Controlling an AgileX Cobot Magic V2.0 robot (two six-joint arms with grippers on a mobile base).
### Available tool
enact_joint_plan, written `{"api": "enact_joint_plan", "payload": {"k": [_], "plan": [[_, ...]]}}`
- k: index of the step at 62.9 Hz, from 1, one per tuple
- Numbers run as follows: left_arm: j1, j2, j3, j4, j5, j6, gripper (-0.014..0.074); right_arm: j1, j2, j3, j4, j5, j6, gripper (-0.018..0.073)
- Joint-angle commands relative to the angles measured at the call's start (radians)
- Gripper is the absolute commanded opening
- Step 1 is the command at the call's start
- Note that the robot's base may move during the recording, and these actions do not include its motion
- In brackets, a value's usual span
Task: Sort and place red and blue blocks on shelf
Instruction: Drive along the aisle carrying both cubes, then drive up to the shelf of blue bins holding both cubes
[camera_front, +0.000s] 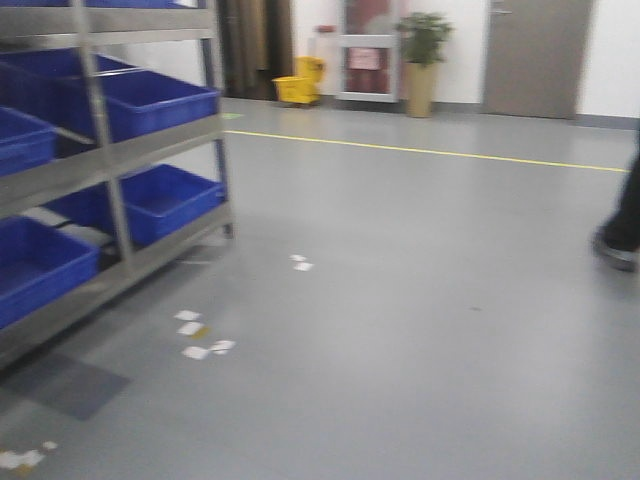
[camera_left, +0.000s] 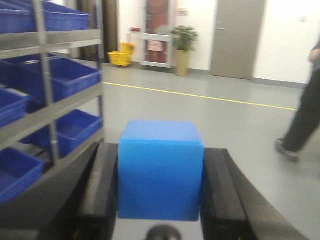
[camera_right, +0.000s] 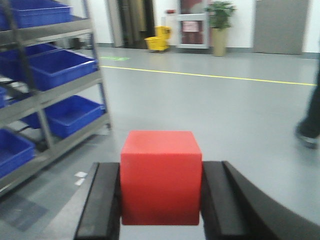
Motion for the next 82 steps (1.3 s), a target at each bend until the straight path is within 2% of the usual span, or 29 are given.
{"api": "enact_joint_plan", "payload": {"k": [1,82], "plan": [[-0.001,0.005,-0.031,-0.008,-0.096,-0.001,0.0321,-0.007,0.009,-0.027,-0.015,-0.091,-0.009,0.0372],[-0.001,0.005,-0.031,-0.008,-0.096,-0.001,0.0321,-0.007,0.009,-0.027,-0.015,-0.091,-0.009,0.0372]]}}
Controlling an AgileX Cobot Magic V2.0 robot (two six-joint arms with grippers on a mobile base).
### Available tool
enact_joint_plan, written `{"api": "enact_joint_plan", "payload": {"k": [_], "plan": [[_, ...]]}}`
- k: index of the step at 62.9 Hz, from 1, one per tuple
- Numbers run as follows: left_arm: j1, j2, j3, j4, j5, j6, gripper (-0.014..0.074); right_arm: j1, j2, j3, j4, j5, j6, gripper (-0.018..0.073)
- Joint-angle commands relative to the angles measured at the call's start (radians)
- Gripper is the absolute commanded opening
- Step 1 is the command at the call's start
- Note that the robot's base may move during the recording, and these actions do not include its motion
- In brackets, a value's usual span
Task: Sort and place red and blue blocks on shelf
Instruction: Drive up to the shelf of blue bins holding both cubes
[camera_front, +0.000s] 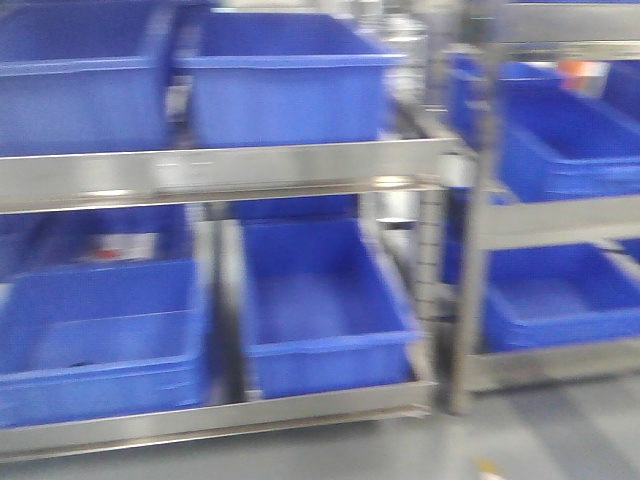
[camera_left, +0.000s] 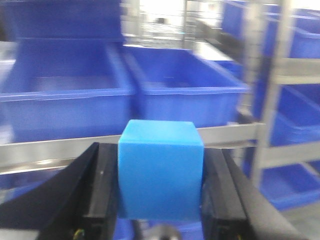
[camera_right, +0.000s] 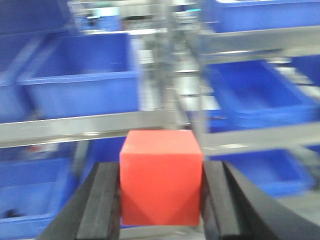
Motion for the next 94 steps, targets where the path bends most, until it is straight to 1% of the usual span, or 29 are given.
{"api": "enact_joint_plan", "payload": {"k": [1,94], "plan": [[-0.001,0.005,-0.031,-0.008,-0.096,-0.001,0.0321,-0.007,0.009,-0.027,-0.014,-0.091,-0.009,0.0372],[-0.001,0.005,-0.031,-0.008,-0.096,-0.001,0.0321,-0.007,0.009,-0.027,-0.014,-0.091,-0.009,0.0372]]}}
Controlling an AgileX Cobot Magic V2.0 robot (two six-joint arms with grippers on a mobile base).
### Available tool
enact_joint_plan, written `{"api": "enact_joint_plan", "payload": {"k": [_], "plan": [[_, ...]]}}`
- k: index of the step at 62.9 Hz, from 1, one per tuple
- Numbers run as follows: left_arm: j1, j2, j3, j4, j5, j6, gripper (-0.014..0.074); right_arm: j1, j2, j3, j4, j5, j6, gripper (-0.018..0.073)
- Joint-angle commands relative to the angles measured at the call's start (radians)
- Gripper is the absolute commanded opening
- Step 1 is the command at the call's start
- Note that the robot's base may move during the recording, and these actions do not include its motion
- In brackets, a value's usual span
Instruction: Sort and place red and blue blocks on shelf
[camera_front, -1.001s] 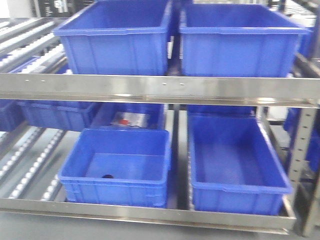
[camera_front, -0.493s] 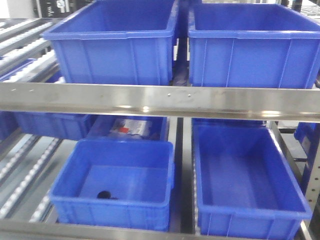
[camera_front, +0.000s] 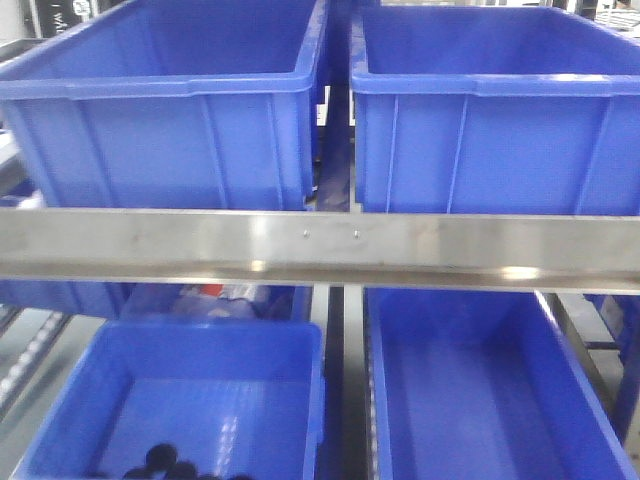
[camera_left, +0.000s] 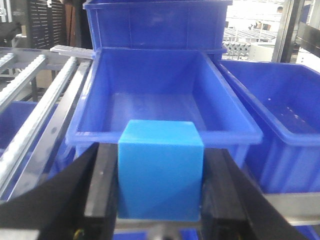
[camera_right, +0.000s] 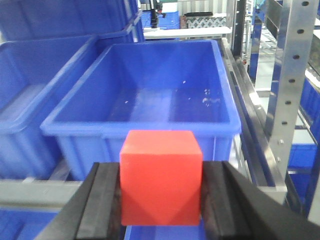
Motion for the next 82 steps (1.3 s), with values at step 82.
{"api": "enact_joint_plan", "payload": {"k": [82], "plan": [[-0.001,0.005,-0.031,-0.006,-0.096,-0.001,0.0321,-0.007,0.009,-0.027,-0.014,-0.091,-0.009,0.0372]]}}
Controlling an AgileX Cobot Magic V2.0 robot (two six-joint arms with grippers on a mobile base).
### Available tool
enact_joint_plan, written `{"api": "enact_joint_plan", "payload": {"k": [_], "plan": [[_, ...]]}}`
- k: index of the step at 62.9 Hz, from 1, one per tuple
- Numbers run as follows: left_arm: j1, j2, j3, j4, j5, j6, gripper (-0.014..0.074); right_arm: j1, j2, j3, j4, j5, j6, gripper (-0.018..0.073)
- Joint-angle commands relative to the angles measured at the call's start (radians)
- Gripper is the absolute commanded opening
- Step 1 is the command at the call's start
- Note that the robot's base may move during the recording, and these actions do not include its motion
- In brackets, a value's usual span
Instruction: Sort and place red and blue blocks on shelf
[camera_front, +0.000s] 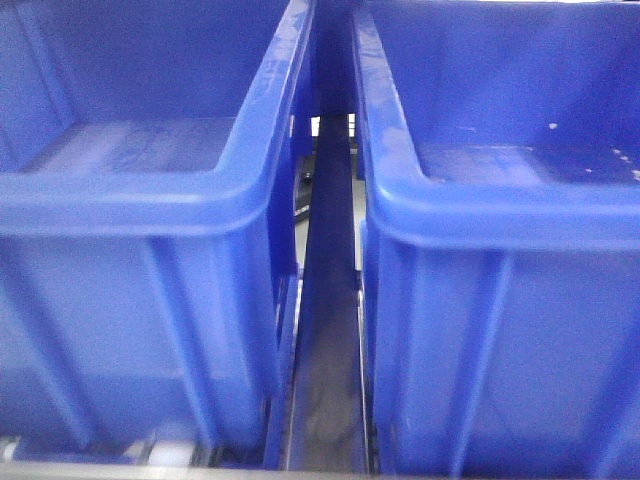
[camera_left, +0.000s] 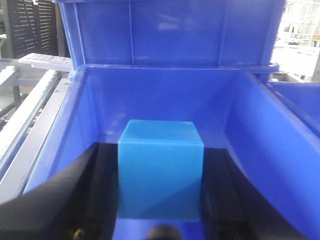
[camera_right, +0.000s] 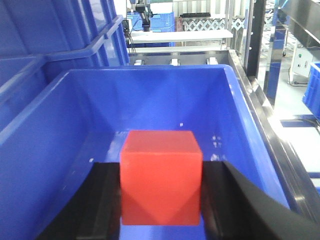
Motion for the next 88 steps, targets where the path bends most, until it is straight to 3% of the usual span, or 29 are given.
{"api": "enact_joint_plan", "payload": {"k": [1,88], "plan": [[-0.001,0.005,-0.031,-0.006,-0.096,-0.001,0.0321,-0.007,0.009,-0.027,-0.014,-0.091,-0.009,0.0372],[-0.001,0.005,-0.031,-0.006,-0.096,-0.001,0.0321,-0.007,0.009,-0.027,-0.014,-0.091,-0.009,0.0372]]}}
